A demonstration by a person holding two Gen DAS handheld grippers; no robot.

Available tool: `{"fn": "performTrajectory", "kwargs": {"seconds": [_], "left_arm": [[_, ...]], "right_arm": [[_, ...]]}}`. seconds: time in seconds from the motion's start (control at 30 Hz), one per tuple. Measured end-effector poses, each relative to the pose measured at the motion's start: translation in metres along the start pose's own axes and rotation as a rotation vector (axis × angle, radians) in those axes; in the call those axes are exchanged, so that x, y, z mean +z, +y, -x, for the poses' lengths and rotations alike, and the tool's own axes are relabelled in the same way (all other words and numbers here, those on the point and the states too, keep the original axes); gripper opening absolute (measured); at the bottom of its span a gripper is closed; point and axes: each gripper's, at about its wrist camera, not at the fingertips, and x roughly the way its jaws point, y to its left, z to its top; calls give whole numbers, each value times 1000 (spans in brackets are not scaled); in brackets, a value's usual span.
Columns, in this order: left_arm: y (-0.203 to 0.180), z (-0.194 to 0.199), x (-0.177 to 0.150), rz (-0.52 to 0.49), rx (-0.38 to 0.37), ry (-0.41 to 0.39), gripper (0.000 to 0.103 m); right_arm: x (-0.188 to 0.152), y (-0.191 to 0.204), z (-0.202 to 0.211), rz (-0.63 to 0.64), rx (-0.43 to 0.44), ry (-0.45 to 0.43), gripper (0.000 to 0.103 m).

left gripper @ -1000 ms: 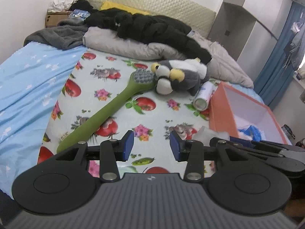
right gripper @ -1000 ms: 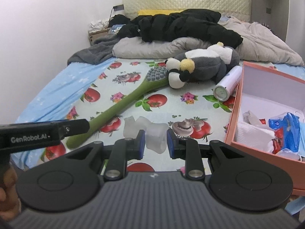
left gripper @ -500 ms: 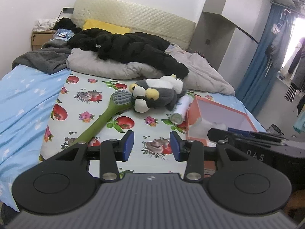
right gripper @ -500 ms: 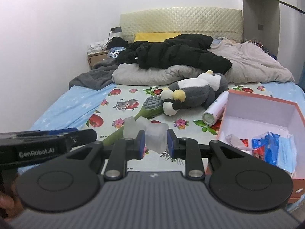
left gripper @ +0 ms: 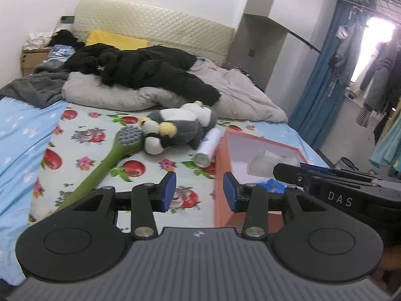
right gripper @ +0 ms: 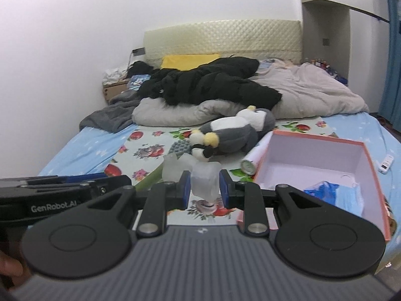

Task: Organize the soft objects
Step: 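Carry the clear plastic piece in the right tool over the shoebox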

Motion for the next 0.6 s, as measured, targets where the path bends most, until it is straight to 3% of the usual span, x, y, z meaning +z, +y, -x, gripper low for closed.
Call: {"fn": "performTrajectory", "kwargs": {"seconds": [0.6], "left_arm": [[-96, -62, 20, -107, -180, 93, 48]], "right_arm": [[5, -89, 34, -122, -180, -10, 28]]}}
